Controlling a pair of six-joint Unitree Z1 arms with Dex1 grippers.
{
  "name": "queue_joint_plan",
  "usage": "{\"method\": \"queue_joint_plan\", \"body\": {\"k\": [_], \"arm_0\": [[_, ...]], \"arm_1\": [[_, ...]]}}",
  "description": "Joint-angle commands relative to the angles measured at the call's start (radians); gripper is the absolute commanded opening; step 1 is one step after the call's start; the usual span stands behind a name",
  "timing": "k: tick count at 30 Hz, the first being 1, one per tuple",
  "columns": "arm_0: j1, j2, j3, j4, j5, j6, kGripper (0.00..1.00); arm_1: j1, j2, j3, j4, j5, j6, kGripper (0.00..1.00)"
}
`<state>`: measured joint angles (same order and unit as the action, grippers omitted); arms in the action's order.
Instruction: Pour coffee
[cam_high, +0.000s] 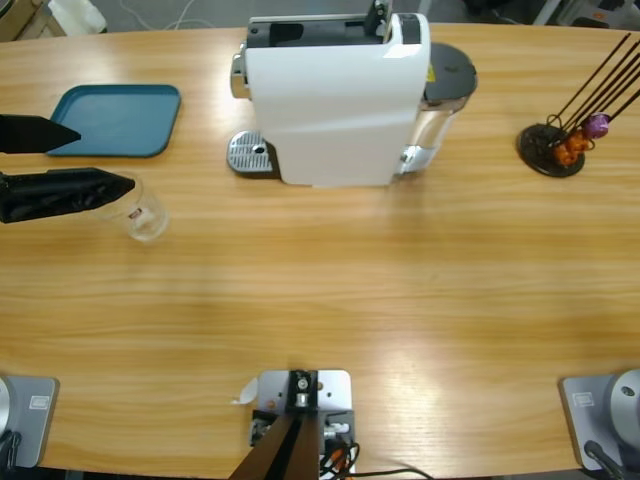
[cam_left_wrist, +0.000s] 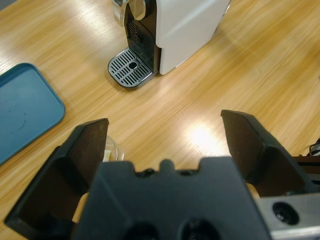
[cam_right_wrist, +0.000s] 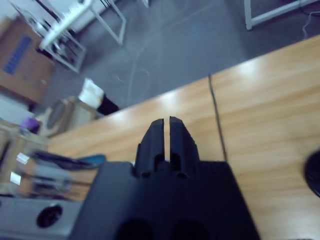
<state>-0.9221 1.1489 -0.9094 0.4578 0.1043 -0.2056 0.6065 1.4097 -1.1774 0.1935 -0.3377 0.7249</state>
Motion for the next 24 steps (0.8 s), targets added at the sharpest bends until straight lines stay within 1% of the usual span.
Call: {"method": "queue_joint_plan", "body": {"k": [1, 6, 13, 18, 21, 24], "arm_0": [[-0.011, -0.004, 0.014, -0.007, -0.001, -0.006, 0.982], [-0.012, -0.048, 0.041, 0.005, 0.0, -0.001, 0.987], [-0.012, -0.041, 0.05, 0.002, -0.001, -0.001, 0.987], [-0.012, -0.051, 0.059, 0.002, 0.0, -0.001, 0.987], [-0.012, -0.06, 0.07, 0.002, 0.0, -0.001, 0.987], [-0.012, -0.07, 0.082, 0.002, 0.0, -0.001, 0.987]], "arm_1": [[0.121, 0.183, -0.112, -0.047, -0.029, 0.063, 0.0], [0.181, 0.247, -0.189, -0.046, -0.035, 0.064, 0.0], [0.234, 0.248, -0.205, -0.037, 0.007, 0.065, 0.0], [0.306, 0.305, -0.248, -0.029, 0.016, 0.065, 0.0], [0.327, 0.364, -0.316, 0.026, 0.021, 0.061, 0.0], [0.328, 0.415, -0.384, 0.125, 0.048, 0.051, 0.0]]}}
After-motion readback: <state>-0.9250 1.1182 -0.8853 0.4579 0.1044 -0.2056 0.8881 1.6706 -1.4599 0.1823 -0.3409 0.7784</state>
